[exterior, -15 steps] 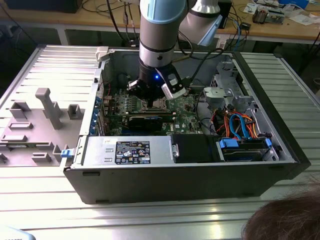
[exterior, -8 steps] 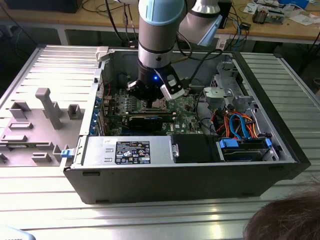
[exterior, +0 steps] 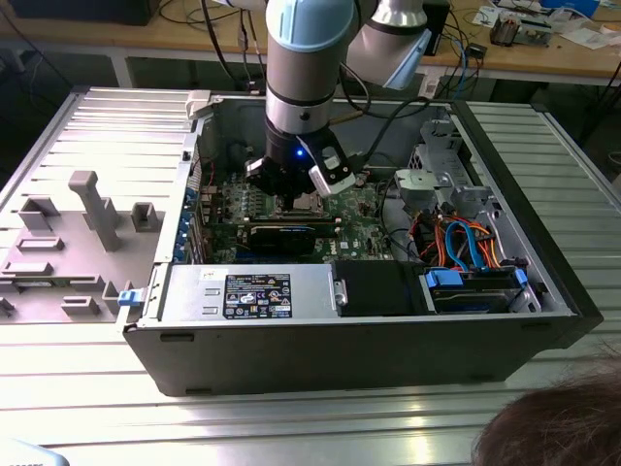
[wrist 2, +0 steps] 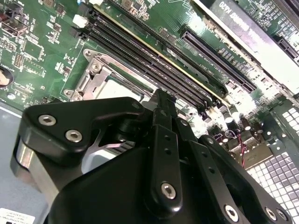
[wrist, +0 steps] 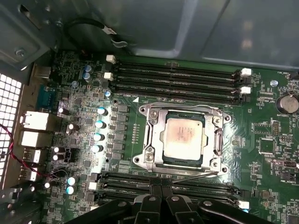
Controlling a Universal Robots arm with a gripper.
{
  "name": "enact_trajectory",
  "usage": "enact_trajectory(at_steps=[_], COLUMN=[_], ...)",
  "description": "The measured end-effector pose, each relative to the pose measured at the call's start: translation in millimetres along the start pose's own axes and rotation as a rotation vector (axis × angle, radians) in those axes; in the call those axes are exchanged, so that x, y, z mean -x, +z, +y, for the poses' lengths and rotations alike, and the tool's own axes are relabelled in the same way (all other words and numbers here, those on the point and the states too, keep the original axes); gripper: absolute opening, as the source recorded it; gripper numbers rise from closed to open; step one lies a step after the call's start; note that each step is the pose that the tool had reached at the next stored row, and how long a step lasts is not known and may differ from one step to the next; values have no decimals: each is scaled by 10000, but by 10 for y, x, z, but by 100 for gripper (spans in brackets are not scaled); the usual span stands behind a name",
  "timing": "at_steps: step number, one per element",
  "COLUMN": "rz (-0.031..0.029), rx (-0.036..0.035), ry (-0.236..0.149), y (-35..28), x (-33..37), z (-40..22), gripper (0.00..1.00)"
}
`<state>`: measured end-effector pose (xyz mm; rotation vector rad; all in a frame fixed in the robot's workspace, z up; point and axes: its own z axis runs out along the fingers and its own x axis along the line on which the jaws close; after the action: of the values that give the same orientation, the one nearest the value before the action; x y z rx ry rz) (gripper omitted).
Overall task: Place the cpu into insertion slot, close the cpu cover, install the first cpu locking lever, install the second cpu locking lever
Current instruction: 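Install the second cpu locking lever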
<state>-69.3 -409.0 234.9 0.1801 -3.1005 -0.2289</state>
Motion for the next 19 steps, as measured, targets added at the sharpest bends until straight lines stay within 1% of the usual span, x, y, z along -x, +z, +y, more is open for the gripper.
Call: enact_trajectory(at_steps=[8,19], rz=[0,0], rx=[0,0], ry=[0,0], y=[26,46], x=[-28,-44], z=[-1,-2], gripper=[11,11])
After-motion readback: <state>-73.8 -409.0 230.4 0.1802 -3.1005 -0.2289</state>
